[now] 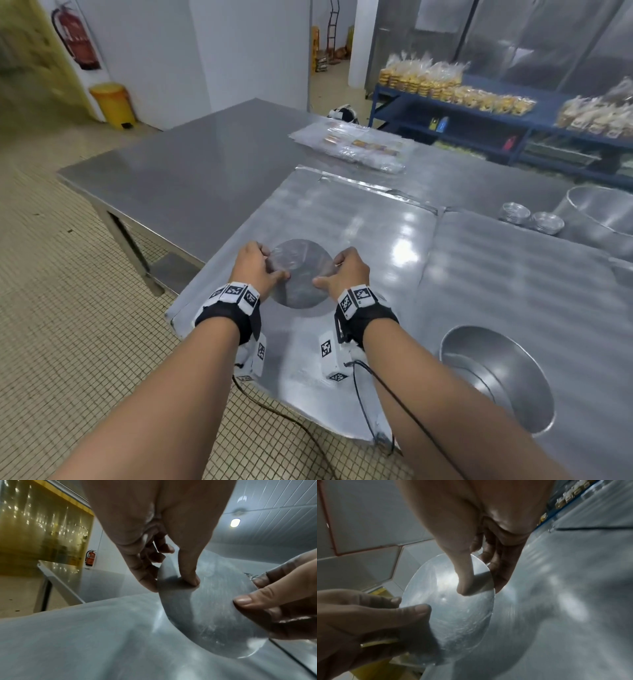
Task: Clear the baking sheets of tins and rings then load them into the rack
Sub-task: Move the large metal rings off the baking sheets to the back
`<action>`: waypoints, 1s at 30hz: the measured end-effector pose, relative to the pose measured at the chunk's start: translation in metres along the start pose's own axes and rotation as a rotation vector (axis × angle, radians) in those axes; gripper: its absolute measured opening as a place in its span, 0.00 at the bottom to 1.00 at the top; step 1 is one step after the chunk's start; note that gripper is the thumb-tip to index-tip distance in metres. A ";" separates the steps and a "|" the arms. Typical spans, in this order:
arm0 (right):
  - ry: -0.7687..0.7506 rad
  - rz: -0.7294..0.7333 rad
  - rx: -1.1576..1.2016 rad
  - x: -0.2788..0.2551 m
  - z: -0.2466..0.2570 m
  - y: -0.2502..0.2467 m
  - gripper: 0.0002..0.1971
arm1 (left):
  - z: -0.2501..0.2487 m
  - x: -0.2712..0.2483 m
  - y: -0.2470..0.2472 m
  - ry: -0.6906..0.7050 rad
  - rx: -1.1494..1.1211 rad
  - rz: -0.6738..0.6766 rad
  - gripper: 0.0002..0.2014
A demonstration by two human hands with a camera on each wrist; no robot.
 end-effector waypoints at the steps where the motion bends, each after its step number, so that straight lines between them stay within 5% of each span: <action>1: -0.027 -0.019 -0.004 -0.001 0.004 -0.013 0.26 | -0.011 0.000 -0.001 0.017 -0.017 0.006 0.28; 7: -0.098 -0.063 -0.041 -0.009 0.015 -0.097 0.27 | -0.088 -0.007 0.003 0.193 -0.110 0.084 0.34; 18: 0.019 -0.312 -0.061 -0.048 -0.019 -0.239 0.19 | -0.225 -0.059 0.050 0.603 0.022 0.326 0.36; 26: 0.146 -0.380 -0.106 -0.094 -0.056 -0.301 0.17 | -0.275 -0.105 0.099 0.734 0.118 0.478 0.35; 30: 0.155 -0.333 -0.145 -0.110 -0.069 -0.310 0.15 | -0.284 -0.125 0.118 0.824 0.154 0.508 0.26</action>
Point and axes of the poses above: each hand's wrist, its own x-axis towards the middle knuckle, its own y-axis out of the palm, z = x × y, the point moved 2 cm from there along x, towards the middle knuckle, and after that the axes turned 11 degrees about x, right-handed, at the moved point
